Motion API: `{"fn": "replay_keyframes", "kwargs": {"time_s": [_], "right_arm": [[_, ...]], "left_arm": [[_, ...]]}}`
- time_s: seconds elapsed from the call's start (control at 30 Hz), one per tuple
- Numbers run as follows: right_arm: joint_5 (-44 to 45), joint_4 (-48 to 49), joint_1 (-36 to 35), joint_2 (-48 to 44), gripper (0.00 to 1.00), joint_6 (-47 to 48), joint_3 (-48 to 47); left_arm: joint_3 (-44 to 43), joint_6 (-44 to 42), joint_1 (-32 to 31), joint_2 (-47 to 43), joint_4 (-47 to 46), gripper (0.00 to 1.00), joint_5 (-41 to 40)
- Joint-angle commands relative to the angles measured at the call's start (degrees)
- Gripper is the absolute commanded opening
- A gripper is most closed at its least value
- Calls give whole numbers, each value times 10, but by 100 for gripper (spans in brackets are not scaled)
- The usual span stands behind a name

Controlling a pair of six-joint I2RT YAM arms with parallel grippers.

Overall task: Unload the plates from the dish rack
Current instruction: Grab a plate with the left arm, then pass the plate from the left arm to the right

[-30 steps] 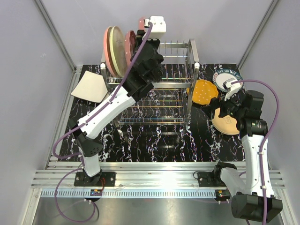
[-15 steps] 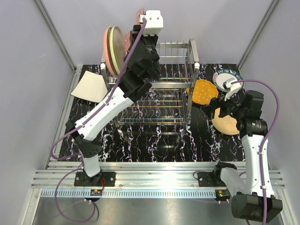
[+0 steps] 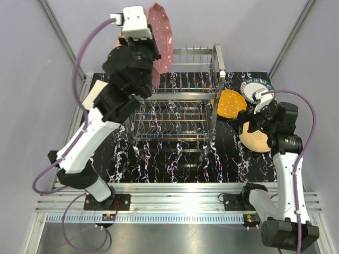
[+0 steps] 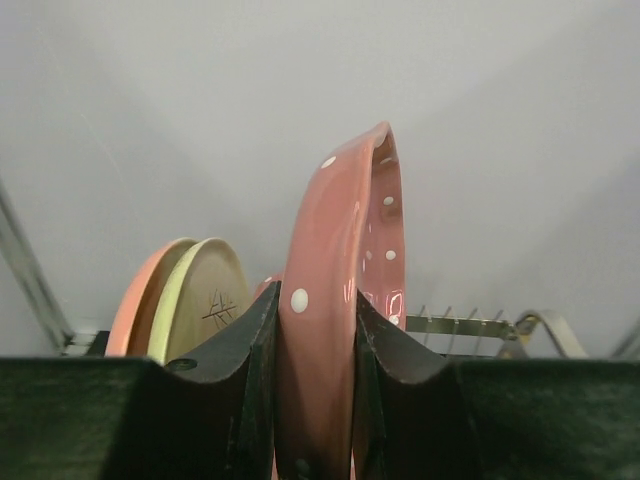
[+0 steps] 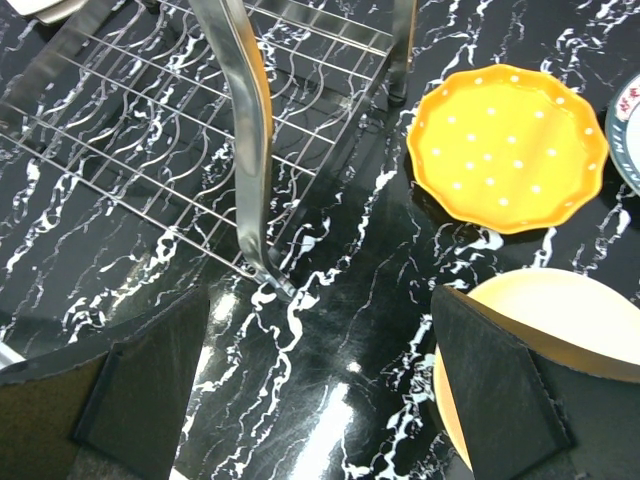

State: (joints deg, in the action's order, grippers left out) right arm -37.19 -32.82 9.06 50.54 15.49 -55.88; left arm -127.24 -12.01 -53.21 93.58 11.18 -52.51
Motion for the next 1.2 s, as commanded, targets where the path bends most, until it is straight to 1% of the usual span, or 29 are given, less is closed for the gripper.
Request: {"fn": "replay_keyframes", "kwargs": {"time_s": [0.0,0.03,0.1,0.13,0.2,0.23,0.3,0.33,0.37,0.43,0.47,0.5,0.6,0.7,0.73,0.83,0.97,1.07,1.17], "right_arm": [[16,0,3,-12,100,19,-14],[19,-14,3,-12,100,24,-23],[17,-33,3,-17,100,46,-33],[12,-58,3,-20,100,66,-41],[-7,-88,2,-23,100,88,-51],[-35,-127,2,-23,100,112,-63],[-73,-171,3,-22,100,135,-77],[-115,-215,2,-18,100,153,-92],[-136,-233,2,-15,100,160,-99],[-189,-281,2,-10,100,179,-118],[-202,-293,2,-8,100,183,-123],[-212,-303,2,-7,100,181,-128],[-254,-302,2,-2,100,168,-136],[-309,-291,2,9,100,131,-137],[-341,-290,2,19,100,113,-137],[-388,-282,2,39,100,79,-136],[-410,-271,2,55,100,46,-136],[-426,-246,2,54,100,5,-129],[-442,-156,1,40,100,-95,-94]], "left_arm": [[-42,113,-1,-69,-12,0,87],[-44,140,-1,-74,14,0,96],[-42,162,-1,-89,37,0,120],[-40,187,-1,-96,59,0,128],[-20,211,-1,-119,78,0,157],[-9,237,-1,-129,88,0,167],[36,265,-1,-164,97,0,196],[54,290,-1,-177,101,0,207],[94,304,-1,-204,103,0,216],[140,347,-1,-234,95,0,247],[187,360,-1,-263,89,0,259],[209,373,-1,-276,81,0,281],[272,433,0,-321,70,0,320],[326,465,0,-354,58,0,354],[338,486,-1,-368,55,0,360],[388,519,-1,-389,35,0,383],[458,550,-1,-406,4,0,409],[501,568,-1,-412,-21,0,420],[549,589,-1,-417,-61,0,431]]}}
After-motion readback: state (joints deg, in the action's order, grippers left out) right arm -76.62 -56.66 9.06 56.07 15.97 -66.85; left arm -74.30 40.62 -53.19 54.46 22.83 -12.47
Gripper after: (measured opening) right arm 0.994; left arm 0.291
